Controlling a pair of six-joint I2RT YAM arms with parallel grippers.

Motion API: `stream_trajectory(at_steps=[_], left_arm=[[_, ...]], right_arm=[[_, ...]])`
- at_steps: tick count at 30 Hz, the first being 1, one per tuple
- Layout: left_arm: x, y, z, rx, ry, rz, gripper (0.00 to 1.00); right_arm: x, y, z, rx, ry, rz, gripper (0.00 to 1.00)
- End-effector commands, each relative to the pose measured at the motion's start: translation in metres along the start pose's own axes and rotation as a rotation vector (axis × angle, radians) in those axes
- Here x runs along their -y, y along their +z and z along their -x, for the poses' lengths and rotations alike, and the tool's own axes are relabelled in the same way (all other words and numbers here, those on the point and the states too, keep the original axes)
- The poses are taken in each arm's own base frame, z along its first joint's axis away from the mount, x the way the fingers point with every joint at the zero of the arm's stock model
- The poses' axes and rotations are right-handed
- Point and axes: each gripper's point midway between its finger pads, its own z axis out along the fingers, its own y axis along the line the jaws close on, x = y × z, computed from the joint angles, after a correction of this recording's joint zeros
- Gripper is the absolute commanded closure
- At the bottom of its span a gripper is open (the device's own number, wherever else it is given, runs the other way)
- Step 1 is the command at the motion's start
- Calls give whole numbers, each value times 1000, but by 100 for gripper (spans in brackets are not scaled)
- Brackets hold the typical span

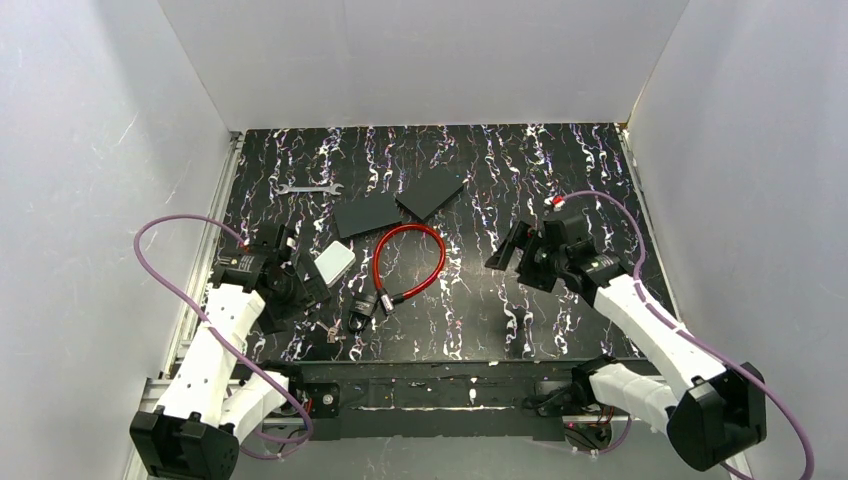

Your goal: Unlock with the key

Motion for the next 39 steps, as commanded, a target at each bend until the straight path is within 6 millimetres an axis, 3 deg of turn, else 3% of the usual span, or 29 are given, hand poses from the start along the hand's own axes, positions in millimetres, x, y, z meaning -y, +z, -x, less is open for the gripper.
stream_trajectory(at_steps=[1,5,9,13,15,20,27,30,34,39], left_arm=[[1,-1,-4,-15,-1,-13,1],[9,3,-5,-39,23,-43,1],[17,3,-7,-21,67,-77,5],[14,4,-10,-16,59,-61,6],[9,7,-10,-27,38,-17,12],[1,14,-11,-64,-25,78,20],[2,20,0,17,-68,69,17],[-11,29,-1,54,-211,143,31],[1,47,-10,1,-268,98,34],[-1,50,10,46,-250,145,39]], right_arm=[[33,-7,-33,-71,78,-103,0],[48,-18,-51,-125,74,-155,0],[47,-30,-29,-53,16,-200,0],[40,-40,-12,-103,-88,-265,0],[36,-41,-8,-131,-122,-277,0],[32,-36,2,-111,-137,-278,0],[32,-21,4,-138,-136,-294,0],[38,-15,2,-149,-139,-313,0],[46,-11,-1,-163,-122,-356,0],[45,-11,-5,-172,-73,-361,0]])
